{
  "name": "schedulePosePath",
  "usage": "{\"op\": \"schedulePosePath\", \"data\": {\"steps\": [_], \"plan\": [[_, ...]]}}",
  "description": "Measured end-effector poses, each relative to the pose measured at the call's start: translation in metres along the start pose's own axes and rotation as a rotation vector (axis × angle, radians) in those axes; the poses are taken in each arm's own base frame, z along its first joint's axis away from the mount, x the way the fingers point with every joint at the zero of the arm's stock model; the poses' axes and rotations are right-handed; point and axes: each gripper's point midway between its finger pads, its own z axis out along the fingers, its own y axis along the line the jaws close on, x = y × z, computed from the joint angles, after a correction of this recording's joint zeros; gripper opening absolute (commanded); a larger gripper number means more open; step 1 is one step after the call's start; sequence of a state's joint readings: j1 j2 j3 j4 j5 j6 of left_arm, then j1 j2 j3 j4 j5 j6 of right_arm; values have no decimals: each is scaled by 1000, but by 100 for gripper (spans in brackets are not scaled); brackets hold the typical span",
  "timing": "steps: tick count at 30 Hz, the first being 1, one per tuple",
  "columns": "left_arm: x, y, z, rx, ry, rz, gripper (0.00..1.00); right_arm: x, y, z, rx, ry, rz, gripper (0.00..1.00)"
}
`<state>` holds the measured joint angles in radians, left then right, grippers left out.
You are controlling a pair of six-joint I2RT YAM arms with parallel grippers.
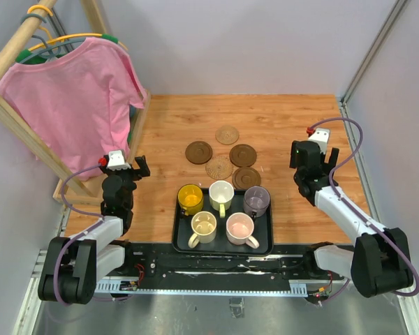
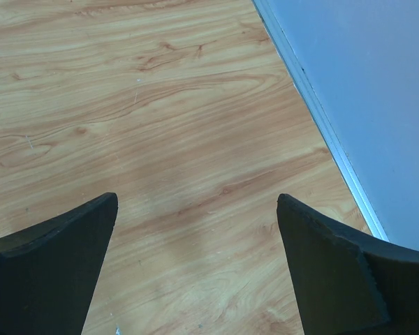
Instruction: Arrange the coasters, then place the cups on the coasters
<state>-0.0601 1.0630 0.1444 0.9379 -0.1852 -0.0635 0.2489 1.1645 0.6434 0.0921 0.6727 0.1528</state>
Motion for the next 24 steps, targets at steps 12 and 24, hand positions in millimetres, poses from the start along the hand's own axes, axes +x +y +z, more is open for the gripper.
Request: {"op": "schedulePosePath", "data": {"steps": [12,24], "plan": [[0,0,0,0,-1,0,100,-4,-2,-3,-1,-14,26,98],[0,-17,3,59,39,-23,100,-45,24,-20,-85,-68,-28,98]]}}
